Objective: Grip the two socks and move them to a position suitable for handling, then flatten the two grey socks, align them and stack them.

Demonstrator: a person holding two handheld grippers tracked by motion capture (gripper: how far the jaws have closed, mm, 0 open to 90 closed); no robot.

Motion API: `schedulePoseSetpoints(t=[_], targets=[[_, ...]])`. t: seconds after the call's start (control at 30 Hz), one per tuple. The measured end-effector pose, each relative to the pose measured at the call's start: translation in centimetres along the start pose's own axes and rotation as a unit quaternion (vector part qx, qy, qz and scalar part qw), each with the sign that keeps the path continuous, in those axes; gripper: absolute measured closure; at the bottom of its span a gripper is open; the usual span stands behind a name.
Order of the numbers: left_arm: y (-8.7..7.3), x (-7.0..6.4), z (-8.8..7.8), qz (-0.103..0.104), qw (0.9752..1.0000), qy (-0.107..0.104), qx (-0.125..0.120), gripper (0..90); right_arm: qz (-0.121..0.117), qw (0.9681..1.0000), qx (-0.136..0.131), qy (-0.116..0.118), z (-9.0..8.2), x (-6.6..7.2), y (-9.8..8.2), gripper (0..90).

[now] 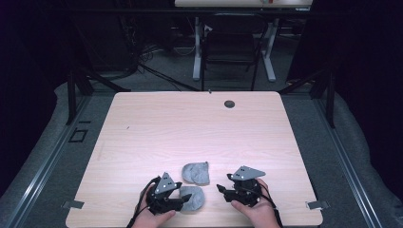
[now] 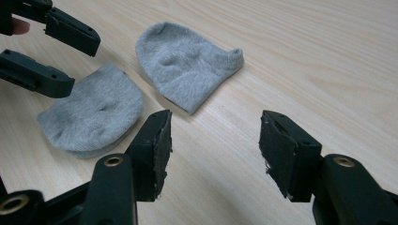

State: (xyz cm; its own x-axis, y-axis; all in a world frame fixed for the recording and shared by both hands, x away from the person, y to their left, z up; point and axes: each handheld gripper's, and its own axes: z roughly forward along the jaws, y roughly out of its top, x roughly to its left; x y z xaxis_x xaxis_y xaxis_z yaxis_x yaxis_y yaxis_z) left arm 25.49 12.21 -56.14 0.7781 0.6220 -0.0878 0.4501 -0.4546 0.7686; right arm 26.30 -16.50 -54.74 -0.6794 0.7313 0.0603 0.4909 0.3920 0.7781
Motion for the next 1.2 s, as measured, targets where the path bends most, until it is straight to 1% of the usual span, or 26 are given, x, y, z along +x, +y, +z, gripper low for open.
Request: schedulePoseSetpoints(t=[0.03, 0.17, 0.2, 0.23, 0.27, 0.37, 0.4, 0.43, 0.47, 0.53, 0.57, 0.6, 0.63, 0.67, 0.8, 0.83, 0.9, 0.97, 1.07, 1.13, 1.17, 1.2], targets=[[0.0, 0.0, 0.0, 0.002, 1.0, 0.002, -0.001, 44.2, 0.004, 1.0, -0.002, 0.0, 0.1, -0.1, -0.2, 45.3], [0.0, -0.1, 0.0, 0.006, 1.0, 0.005, 0.002, 46.2, 0.001, 1.0, 0.0, -0.007, 0.1, -0.4, -0.7, 48.5], [0.1, -0.1, 0.0, 0.005, 1.0, 0.0, 0.0, 46.4, -0.001, 0.9999, -0.004, -0.01, 0.0, -0.4, -0.7, 48.9], [0.1, -0.1, 0.0, 0.005, 1.0, 0.0, 0.0, 46.7, -0.001, 0.9999, -0.004, -0.01, 0.0, -0.4, -0.7, 48.9], [0.1, -0.3, 0.1, 0.003, 1.0, 0.001, 0.001, 47.1, 0.002, 0.9999, -0.011, -0.012, -0.1, -0.6, -0.7, 50.2], [0.2, -0.5, 0.2, 0.002, 1.0, 0.001, -0.002, 49.7, 0.007, 0.9997, -0.018, -0.017, -0.3, -0.8, -0.6, 52.8], [0.3, -0.6, 0.3, 0.007, 1.0, 0.0, -0.001, 50.3, 0.006, 0.9996, -0.019, -0.018, -0.3, -0.9, -0.7, 53.3], [0.3, -0.6, 0.3, 0.007, 1.0, 0.0, -0.001, 50.3, 0.007, 0.9996, -0.019, -0.019, -0.3, -0.9, -0.7, 53.4], [0.5, -0.8, 0.4, 0.002, 1.0, -0.004, 0.0, 50.3, 0.008, 0.9996, -0.019, -0.018, -0.2, -0.9, -0.7, 53.7], [0.7, -0.9, 0.5, 0.003, 1.0, -0.006, 0.001, 50.4, 0.009, 0.9996, -0.019, -0.017, -0.2, -0.9, -0.8, 53.8], [0.8, -1.1, 0.6, 0.0, 1.0, -0.007, 0.003, 50.4, 0.007, 0.9997, -0.018, -0.017, -0.1, -0.9, -0.8, 54.0], [1.1, -1.4, 0.8, 0.001, 0.9999, -0.012, 0.006, 53.4, 0.003, 0.9997, -0.018, -0.018, -0.1, -0.8, -0.8, 54.0], [1.2, -1.5, 0.9, 0.001, 0.9999, -0.015, 0.007, 54.2, 0.001, 0.9997, -0.016, -0.02, -0.1, -0.8, -0.8, 53.5], [1.3, -1.6, 1.0, 0.0, 0.9998, -0.016, 0.009, 54.5, 0.002, 0.9996, -0.02, -0.019, 0.0, -0.7, -0.8, 52.7], [1.6, -2.0, 1.2, 0.0, 0.9998, -0.016, 0.007, 58.2, -0.005, 0.9997, -0.017, -0.019, 0.1, -0.6, -0.9, 52.6], [1.8, -2.3, 1.4, 0.001, 0.9999, -0.014, 0.004, 59.1, -0.004, 0.9996, -0.017, -0.02, 0.2, -0.7, -0.9, 52.4], [2.0, -2.7, 1.7, 0.002, 0.9998, -0.018, 0.008, 61.3, 0.003, 0.9996, -0.018, -0.02, 0.1, -0.8, -0.9, 52.4], [2.1, -3.2, 2.0, 0.007, 0.9997, -0.02, 0.014, 63.2, 0.01, 0.9996, -0.02, -0.018, 0.1, -0.9, -0.9, 52.4], [2.1, -4.0, 2.5, 0.013, 0.9993, -0.028, 0.022, 64.7, 0.015, 0.9995, -0.021, -0.017, 0.1, -1.0, -0.9, 52.4], [2.0, -4.2, 2.6, 0.013, 0.9993, -0.029, 0.022, 64.8, 0.016, 0.9995, -0.02, -0.017, 0.1, -1.0, -1.0, 52.4], [2.0, -4.5, 2.8, 0.017, 0.9991, -0.028, 0.027, 65.2, 0.016, 0.9996, -0.018, -0.016, 0.0, -1.0, -1.0, 52.3], [1.9, -4.6, 2.9, 0.014, 0.9991, -0.027, 0.03, 65.7, 0.016, 0.9995, -0.021, -0.017, 0.0, -1.0, -1.0, 52.2]])
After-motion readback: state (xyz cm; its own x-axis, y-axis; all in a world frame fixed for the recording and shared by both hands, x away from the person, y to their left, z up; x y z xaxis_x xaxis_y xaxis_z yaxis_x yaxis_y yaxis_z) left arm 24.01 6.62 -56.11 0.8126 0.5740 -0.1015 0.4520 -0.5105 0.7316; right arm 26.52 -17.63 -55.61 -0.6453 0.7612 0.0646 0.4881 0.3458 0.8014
